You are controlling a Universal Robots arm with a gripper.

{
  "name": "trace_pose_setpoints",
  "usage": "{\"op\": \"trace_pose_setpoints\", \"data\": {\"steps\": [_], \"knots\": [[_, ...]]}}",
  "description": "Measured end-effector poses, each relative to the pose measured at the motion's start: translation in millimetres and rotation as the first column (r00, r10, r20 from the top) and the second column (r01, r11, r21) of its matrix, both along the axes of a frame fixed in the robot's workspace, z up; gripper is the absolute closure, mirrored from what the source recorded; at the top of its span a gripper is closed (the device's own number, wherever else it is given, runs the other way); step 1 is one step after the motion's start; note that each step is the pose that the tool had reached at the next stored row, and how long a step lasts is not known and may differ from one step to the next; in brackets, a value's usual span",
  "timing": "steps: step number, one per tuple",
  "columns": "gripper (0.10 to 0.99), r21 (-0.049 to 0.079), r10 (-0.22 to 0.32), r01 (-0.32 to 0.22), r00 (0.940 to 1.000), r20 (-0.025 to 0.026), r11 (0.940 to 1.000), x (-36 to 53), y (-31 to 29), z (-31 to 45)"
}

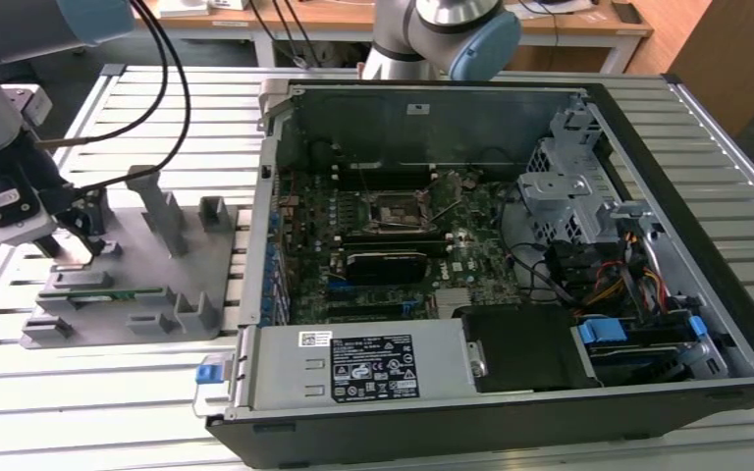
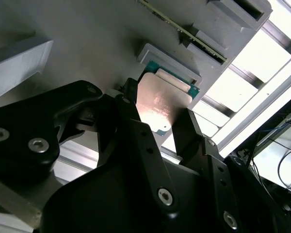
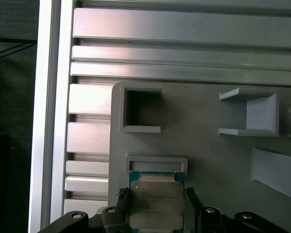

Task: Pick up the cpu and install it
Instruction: 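Pick up the cpu and move it towards the insertion slot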

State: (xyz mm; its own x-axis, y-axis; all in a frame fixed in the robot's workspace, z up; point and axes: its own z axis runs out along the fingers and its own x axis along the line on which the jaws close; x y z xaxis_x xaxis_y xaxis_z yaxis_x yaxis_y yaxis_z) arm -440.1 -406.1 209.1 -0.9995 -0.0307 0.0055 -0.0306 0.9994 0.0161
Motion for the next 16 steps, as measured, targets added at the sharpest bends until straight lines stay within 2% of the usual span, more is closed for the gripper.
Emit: {"op": "trace_pose_setpoints", "data": {"steps": [16], "knots": [[0.553, 0.0, 0.0, 0.0, 1.0, 0.0001, 1.0, 0.0, 2.0, 8.5]]}}
